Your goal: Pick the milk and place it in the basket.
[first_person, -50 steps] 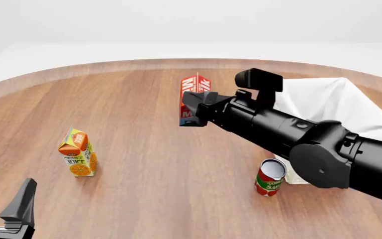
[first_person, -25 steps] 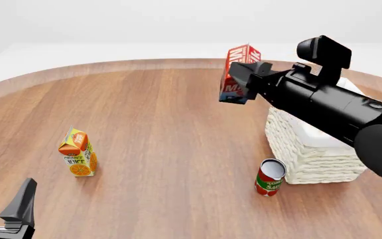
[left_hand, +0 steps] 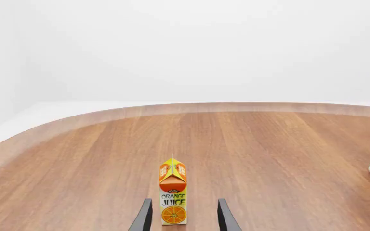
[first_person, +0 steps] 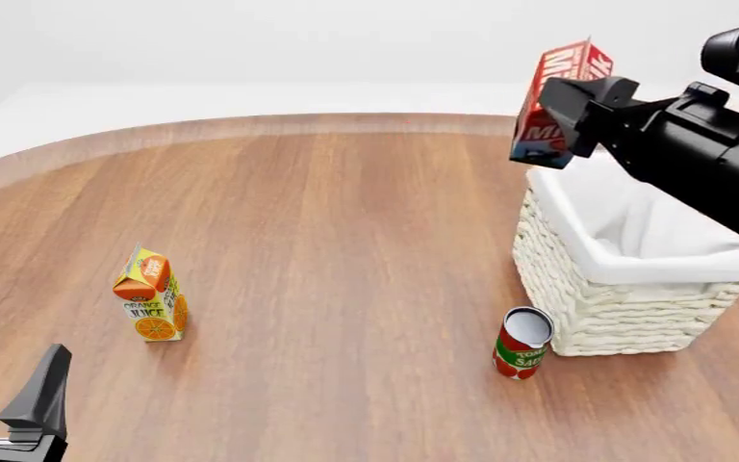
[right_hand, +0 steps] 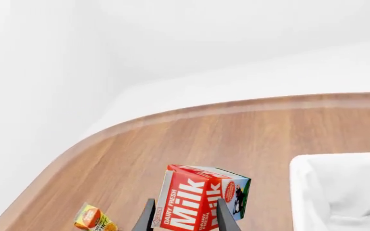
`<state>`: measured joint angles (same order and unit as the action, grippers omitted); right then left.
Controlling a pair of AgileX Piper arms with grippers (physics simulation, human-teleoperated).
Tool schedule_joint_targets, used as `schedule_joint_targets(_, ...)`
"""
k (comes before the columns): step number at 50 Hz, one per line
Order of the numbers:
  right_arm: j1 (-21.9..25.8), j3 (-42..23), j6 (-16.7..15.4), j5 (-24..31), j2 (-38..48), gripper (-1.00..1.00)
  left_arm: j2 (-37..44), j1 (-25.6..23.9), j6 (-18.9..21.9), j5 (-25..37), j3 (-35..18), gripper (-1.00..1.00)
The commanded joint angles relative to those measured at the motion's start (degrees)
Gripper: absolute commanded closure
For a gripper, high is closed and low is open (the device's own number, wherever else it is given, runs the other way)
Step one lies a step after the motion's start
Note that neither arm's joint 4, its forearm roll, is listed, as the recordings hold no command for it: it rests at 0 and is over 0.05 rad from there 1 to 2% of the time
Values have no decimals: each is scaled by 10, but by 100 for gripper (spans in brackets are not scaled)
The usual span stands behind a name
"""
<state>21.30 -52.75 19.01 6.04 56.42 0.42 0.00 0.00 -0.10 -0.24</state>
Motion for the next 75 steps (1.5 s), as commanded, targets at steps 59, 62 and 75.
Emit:
schedule_joint_targets(59,-206,35,-38,-81,39,100,0,0,0,0,0,-100)
schedule_joint_targets(62,-210,32,-39,-87,53,100,0,0,0,0,0,-100)
schedule_joint_targets(75,-222,-11,-33,-80,104,100,0,0,0,0,0,-100)
